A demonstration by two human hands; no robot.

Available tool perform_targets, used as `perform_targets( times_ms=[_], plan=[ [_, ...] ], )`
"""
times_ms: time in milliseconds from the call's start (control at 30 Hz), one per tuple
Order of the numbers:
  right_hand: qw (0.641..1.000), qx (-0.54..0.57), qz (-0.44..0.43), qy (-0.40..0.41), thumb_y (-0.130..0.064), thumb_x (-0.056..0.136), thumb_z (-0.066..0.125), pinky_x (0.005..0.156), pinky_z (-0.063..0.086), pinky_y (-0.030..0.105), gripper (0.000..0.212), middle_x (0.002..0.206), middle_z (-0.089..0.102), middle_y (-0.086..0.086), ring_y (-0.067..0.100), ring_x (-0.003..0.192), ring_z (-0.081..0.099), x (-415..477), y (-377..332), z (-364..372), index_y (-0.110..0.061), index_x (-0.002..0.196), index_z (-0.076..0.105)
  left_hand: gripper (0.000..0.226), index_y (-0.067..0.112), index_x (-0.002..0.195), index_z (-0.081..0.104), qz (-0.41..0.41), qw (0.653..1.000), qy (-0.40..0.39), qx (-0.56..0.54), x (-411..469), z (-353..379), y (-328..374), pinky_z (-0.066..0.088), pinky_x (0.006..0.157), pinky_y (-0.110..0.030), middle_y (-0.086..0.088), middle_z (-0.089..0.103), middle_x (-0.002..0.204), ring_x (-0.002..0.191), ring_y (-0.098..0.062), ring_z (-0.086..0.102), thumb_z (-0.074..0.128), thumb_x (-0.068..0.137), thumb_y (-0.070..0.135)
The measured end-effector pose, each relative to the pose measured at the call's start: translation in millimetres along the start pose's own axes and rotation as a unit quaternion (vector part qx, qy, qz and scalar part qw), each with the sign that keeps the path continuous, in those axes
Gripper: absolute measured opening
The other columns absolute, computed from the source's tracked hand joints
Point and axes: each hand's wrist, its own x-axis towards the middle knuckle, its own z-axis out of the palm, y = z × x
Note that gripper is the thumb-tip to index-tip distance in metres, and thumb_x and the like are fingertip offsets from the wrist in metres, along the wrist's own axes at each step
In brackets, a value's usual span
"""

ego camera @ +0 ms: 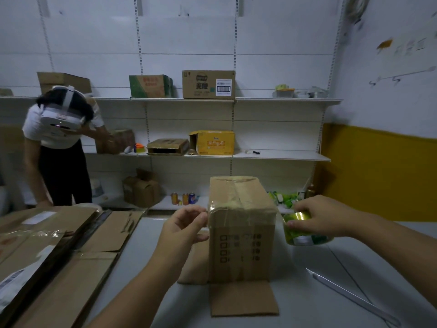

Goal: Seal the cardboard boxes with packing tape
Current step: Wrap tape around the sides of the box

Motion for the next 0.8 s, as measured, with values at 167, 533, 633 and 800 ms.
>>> perform_targets(
  times_ms=[167,533,633,800],
  plan=[
    [1.0,-0.005,0.025,-0.01,-0.06,0.084,0.054,0.073,0.055,0.027,0.033,0.089,0.063,-0.007,0.007,0.08,0.06,-2,7,3,-0.03,0.095,0.061,0.026,0.027,0.104,0.055,0.013,0.994,0.09,0.067,-4,10,7,0.055,0.072,-0.03,-0.002,0.065,0.09,0.092,-0.02,0.064,0.064,0.082,0.016],
    [0.998,0.017,0.06,0.027,-0.064,0.083,0.052,0.068,0.052,0.03,0.04,0.085,0.063,-0.002,0.011,0.077,0.059,-19,31,-7,-0.026,0.091,0.064,0.045,0.023,0.117,0.06,0.351,0.719,-0.143,0.583,32,36,27,0.051,0.089,-0.04,0.004,0.064,0.114,0.106,-0.013,0.057,0.035,0.09,0.049],
    [0.995,0.053,0.078,0.037,-0.06,0.082,0.056,0.069,0.052,0.034,0.04,0.084,0.063,0.003,0.016,0.077,0.059,-34,34,-17,-0.022,0.084,0.066,0.039,0.02,0.105,0.065,0.377,0.742,-0.135,0.538,33,32,20,0.048,0.084,-0.031,0.004,0.067,0.101,0.097,-0.006,0.052,0.041,0.091,0.047],
    [0.988,0.142,0.056,0.027,-0.072,0.059,0.055,0.059,0.047,0.026,0.052,0.075,0.063,-0.002,0.014,0.072,0.061,-80,14,-35,-0.023,0.073,0.065,0.039,0.022,0.108,0.061,0.437,0.716,-0.157,0.521,3,12,33,0.045,0.08,-0.021,0.003,0.067,0.101,0.096,-0.005,0.054,0.035,0.096,0.049]
  ],
)
